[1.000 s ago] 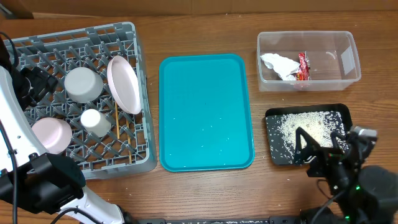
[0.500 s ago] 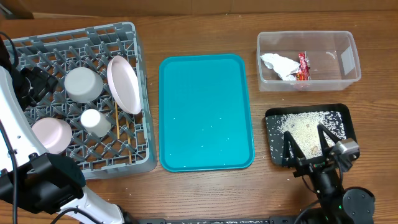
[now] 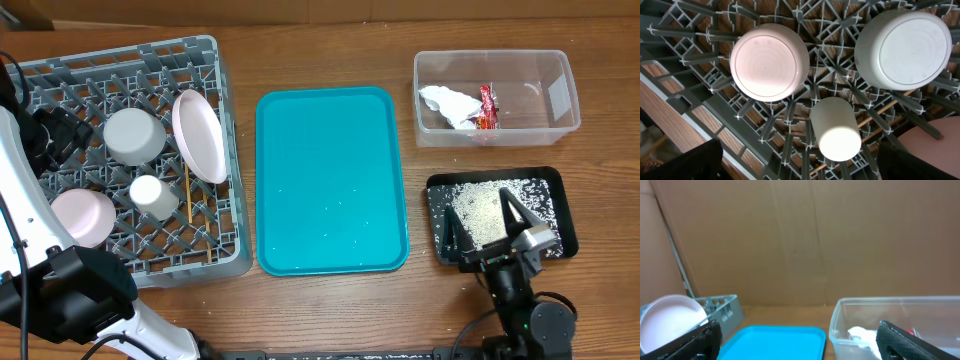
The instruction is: Sort waste into correct bins and load items into the dishwasher
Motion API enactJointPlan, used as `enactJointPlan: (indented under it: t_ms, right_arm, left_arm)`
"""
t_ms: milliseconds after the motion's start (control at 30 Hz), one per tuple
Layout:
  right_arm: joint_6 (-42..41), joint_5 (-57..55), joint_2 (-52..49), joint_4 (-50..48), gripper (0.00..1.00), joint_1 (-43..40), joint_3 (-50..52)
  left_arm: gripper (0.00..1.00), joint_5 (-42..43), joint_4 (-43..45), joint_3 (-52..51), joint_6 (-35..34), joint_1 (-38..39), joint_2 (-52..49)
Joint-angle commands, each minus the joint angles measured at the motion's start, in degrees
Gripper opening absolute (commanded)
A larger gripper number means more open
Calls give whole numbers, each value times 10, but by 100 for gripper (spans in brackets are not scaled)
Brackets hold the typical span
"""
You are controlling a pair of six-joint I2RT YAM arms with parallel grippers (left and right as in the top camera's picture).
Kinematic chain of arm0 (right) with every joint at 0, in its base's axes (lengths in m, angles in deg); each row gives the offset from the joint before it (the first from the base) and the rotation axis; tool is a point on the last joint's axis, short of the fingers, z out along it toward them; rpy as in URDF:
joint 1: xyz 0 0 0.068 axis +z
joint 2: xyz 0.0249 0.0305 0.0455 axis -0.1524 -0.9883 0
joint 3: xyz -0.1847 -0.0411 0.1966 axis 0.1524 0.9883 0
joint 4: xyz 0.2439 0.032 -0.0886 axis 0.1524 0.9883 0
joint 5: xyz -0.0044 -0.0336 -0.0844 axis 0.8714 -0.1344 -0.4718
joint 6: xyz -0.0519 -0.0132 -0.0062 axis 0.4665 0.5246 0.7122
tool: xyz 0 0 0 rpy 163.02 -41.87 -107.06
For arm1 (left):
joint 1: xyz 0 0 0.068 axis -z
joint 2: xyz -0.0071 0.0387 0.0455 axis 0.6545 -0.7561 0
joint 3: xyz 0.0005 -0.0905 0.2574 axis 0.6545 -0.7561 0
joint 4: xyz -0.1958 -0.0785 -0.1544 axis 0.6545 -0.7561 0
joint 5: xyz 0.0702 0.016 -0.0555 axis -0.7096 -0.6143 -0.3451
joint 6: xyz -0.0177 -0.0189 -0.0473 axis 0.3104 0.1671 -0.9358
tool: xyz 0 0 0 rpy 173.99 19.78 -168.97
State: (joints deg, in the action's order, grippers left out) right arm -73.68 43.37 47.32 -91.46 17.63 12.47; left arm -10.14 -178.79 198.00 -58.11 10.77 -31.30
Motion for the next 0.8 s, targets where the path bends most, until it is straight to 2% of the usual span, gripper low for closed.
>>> enactJointPlan:
  t_ms: [0, 167, 200, 300, 500, 600, 767]
  right_arm:
    - [26, 5, 6, -9, 100, -4, 9]
    - [99, 4, 6, 0, 100, -6, 9]
    - [140, 3, 6, 23, 100, -7, 9]
    - [173, 3, 6, 58, 100, -17, 9]
    - [168, -23, 6, 123, 100, -43, 9]
    - [158, -50, 6, 124, 100, -54, 8]
    - [97, -91, 6, 125, 100, -71, 8]
  left_arm:
    - [100, 0, 1, 9, -8, 1, 5]
    - [100, 0, 1, 9, -8, 1, 5]
    - [100, 0, 1, 9, -8, 1, 5]
    - [100, 0, 1, 9, -8, 1, 5]
    - [100, 0, 1, 9, -8, 1, 5]
    - [100, 0, 1, 9, -8, 1, 5]
    - [100, 0, 1, 9, -8, 1, 5]
